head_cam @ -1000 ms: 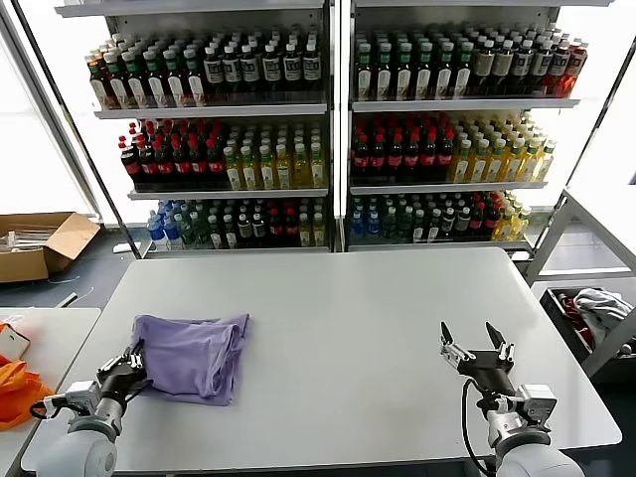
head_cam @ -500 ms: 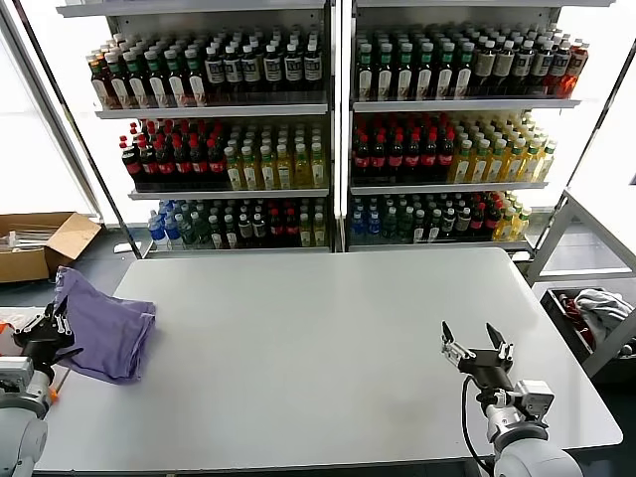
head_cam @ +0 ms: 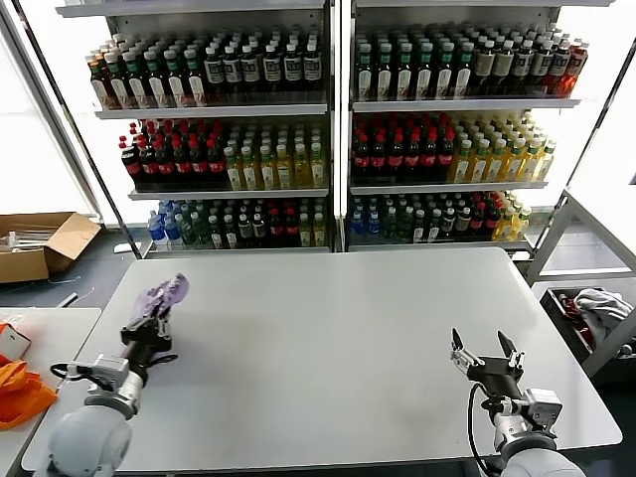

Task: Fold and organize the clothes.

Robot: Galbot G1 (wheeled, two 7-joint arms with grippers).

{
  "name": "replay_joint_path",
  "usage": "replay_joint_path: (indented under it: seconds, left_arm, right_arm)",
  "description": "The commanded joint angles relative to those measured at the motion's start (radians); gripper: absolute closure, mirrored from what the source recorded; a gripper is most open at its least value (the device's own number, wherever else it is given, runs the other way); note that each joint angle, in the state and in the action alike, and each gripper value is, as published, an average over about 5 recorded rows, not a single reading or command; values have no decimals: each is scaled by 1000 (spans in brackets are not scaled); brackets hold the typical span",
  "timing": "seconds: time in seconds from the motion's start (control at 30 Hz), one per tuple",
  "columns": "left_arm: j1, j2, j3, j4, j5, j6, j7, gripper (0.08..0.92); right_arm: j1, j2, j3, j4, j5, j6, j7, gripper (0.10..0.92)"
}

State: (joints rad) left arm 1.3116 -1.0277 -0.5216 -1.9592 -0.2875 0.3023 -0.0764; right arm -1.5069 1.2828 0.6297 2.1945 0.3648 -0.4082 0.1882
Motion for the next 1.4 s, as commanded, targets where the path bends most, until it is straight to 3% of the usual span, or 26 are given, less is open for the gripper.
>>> replay_joint_path:
  seconds: [0.03, 0.2, 0.6, 1.0, 1.23, 1.4]
  left_arm:
    - [-169, -220, 519, 39, 1, 87, -55, 879]
    - [-217, -265, 553, 138, 38, 68, -54, 879]
    - [-254, -319, 585, 146, -128, 3, -55, 852]
    - [-304, -346, 519, 138, -303, -142, -109, 544]
    - [-261, -313, 404, 82, -203, -86, -171, 336]
    - [-195, -270, 334, 13, -83, -22, -202, 212]
  right_arm:
    - [-55, 42, 10, 32, -75, -6, 4, 203]
    - [-80, 59, 12, 49, -99, -9, 6, 203]
    - [-46, 64, -19, 24, -115, -16, 12, 203]
    - [9, 60, -70, -61, -37, -33, 22, 203]
    - [99, 41, -165, -78, 257, -124, 59, 203]
    - [187, 11, -318, -102, 331, -171, 96, 203]
